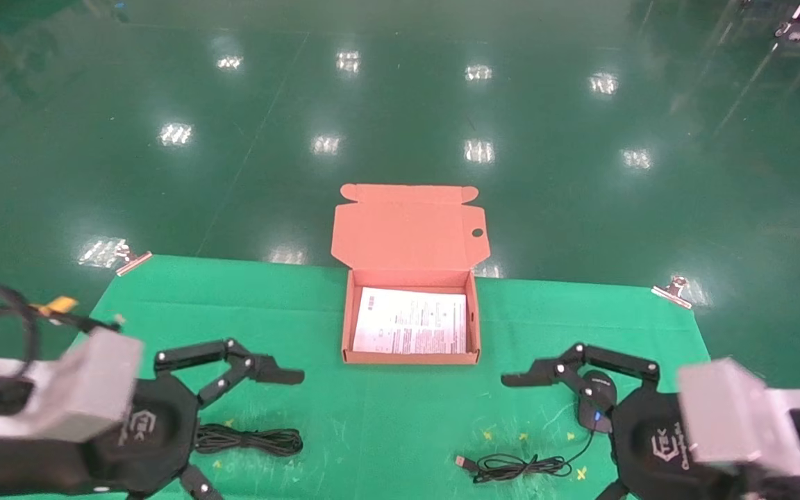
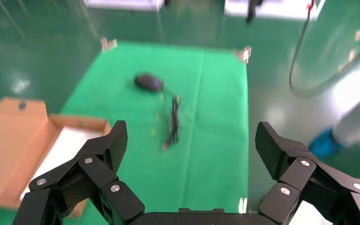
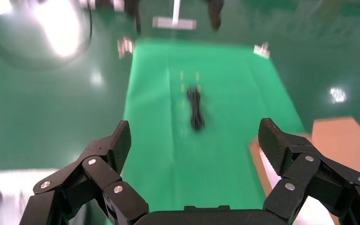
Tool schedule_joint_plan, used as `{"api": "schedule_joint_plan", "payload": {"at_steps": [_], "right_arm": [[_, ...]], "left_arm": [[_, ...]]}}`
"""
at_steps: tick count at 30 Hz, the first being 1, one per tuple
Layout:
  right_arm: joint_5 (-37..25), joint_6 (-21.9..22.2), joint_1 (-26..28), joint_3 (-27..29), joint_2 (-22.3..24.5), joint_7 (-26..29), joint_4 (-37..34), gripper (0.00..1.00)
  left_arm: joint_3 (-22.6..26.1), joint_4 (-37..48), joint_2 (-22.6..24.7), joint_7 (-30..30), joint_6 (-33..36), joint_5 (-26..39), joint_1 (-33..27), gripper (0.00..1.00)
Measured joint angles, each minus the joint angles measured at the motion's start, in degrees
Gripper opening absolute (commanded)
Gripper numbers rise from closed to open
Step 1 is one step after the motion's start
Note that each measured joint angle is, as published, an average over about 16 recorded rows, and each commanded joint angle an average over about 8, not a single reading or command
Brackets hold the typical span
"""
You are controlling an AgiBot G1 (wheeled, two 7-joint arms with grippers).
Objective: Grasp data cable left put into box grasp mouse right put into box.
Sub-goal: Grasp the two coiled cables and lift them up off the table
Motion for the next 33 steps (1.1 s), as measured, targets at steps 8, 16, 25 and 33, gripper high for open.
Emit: {"api": "schedule_joint_plan", "payload": {"at_steps": [8,16,25,33], "right_arm": [[-15.88,-1.22,7.96,-8.06,-1.87,-5.52,0.81,1.0],[-31.11,-0.26,13.47,-17.23,-5.29,-10.27,1.12,1.0],[-42.51,4.52,12.86,-22.96,-8.29,-10.23,1.11,1.0],[-48.18,11.62,8.26,-24.31,-9.68,-7.44,0.91,1.0]], "left_arm": [[6.43,-0.57,3.49,0.17,0.43,13.34,-6.22,1.0],[13.04,-0.89,8.27,1.76,-1.78,28.51,-10.03,1.0],[19.38,-0.99,13.76,1.6,-6.9,45.73,-10.07,1.0],[22.53,0.26,17.45,-3.65,-10.02,55.77,-8.12,1.0]]}}
